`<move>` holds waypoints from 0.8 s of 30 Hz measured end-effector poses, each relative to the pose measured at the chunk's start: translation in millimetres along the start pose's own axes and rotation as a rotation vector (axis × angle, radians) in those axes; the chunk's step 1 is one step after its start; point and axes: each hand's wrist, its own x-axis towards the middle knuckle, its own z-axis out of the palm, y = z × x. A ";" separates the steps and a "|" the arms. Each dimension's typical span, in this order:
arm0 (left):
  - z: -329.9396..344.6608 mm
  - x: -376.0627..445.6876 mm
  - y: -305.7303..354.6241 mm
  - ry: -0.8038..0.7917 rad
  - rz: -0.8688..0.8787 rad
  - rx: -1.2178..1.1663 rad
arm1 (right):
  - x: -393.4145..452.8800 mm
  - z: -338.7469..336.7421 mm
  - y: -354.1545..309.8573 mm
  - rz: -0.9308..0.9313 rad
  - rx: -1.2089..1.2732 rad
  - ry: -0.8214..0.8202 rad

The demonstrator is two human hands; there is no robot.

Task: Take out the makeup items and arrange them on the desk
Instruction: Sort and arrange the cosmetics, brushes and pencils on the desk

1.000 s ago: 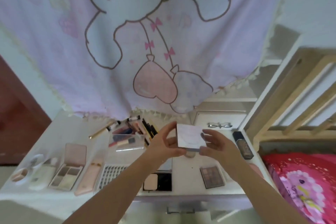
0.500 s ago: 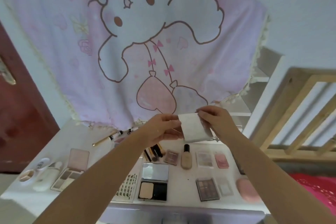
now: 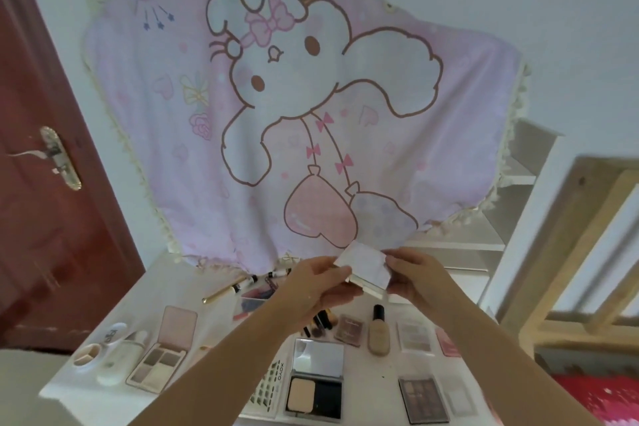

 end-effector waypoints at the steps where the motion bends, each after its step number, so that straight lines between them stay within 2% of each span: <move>1: -0.8 -2.0 1.6 -0.068 0.011 0.053 | -0.1 -0.3 -2.9 0.031 0.058 -0.027; 3: -4.4 -2.2 5.7 -0.105 0.036 0.179 | -1.4 -1.7 -11.4 0.104 0.070 -0.078; 5: -7.3 1.9 8.9 -0.072 0.063 0.293 | -2.0 -4.4 -19.5 0.149 0.020 -0.108; 8: -3.1 5.9 9.7 -0.009 0.096 0.380 | -2.4 -4.4 -25.0 0.122 -0.037 -0.101; 11: 2.0 7.8 7.7 0.134 0.133 0.399 | -7.0 -4.8 -23.7 -0.057 -0.336 -0.054; 13: 3.4 9.4 7.3 0.197 0.129 0.396 | -14.1 -3.3 -25.2 -0.123 -0.571 -0.136; 15: 6.8 7.9 8.4 0.219 0.092 0.376 | -18.1 -1.9 -26.2 -0.155 -0.668 -0.177; 19: 11.5 6.0 8.7 0.203 0.077 0.381 | -17.0 -1.2 -16.3 -0.241 -0.615 -0.058; 21: 11.5 5.0 7.6 0.178 0.059 0.320 | -17.0 0.1 -11.1 -0.302 -0.675 0.025; 24: 9.0 5.2 7.1 0.048 0.023 0.170 | -17.3 2.4 -7.2 -0.417 -0.695 0.127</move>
